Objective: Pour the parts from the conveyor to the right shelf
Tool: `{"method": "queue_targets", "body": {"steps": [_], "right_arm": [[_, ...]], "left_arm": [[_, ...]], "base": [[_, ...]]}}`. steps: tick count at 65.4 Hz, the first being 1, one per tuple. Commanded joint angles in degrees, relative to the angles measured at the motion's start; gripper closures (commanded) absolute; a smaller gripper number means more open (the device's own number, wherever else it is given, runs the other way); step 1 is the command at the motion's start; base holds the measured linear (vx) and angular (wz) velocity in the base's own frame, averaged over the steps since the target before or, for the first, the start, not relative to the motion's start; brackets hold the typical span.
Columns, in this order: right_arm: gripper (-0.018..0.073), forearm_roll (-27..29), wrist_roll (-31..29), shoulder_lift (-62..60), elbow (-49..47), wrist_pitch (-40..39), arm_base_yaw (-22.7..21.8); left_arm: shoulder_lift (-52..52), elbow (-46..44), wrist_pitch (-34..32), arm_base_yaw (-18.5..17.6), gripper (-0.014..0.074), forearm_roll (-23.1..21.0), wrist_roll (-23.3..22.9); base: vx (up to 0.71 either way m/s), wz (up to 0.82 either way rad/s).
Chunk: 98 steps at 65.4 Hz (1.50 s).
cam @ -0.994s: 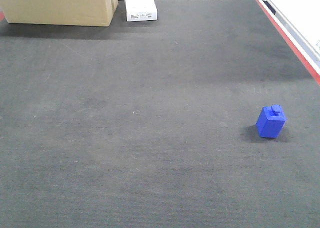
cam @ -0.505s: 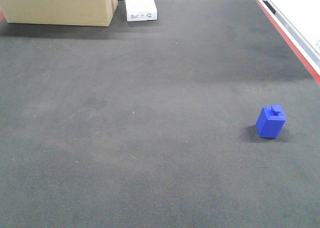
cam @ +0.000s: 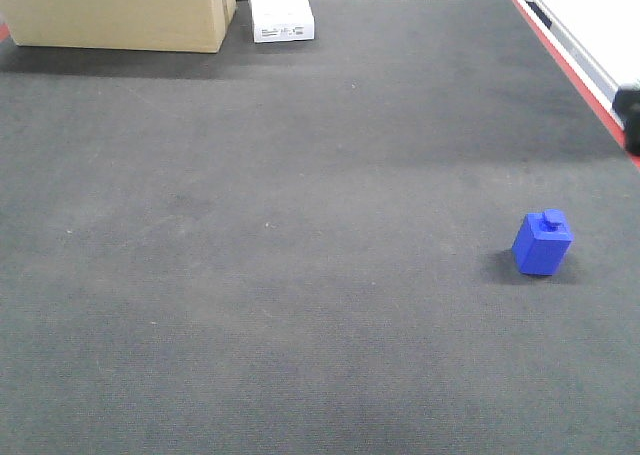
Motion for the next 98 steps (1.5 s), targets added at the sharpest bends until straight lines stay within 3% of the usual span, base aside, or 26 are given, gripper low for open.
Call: {"method": "queue_targets", "body": {"steps": [1,15,46,76,98], "right_arm": [[-0.0137,-0.01,0.63,1.72,-2.12,2.85,-0.24],[-0.0129,-0.4,-3.61,11.39,-10.54,19.51,-0.24],[-0.0113,1.14,-12.19,38.03,-41.33,50.21,-0.24],[-0.0098,3.36,-14.42,53.22,-51.7,53.45,-0.91],[-0.0089,10.68,-18.61,58.15,-51.7,51.64,-3.76]], "left_arm": [[-0.72,-1.07,-4.25,-0.41,0.0603,-0.45,-0.49],[-0.72,-1.07,-4.25,-0.41,0.0603,-0.45,-0.49],[-0.72,-1.07,-4.25,-0.41,0.0603,-0.45,-0.49],[-0.72,-1.07,-4.25,-0.41,0.0603,-0.45,-0.49],[-0.72,-1.07,-4.25,-0.41,0.0603,-0.45,-0.49]], "base": [[0.0,0.0],[0.0,0.0],[0.0,0.0],[0.0,0.0],[0.0,0.0]]}}
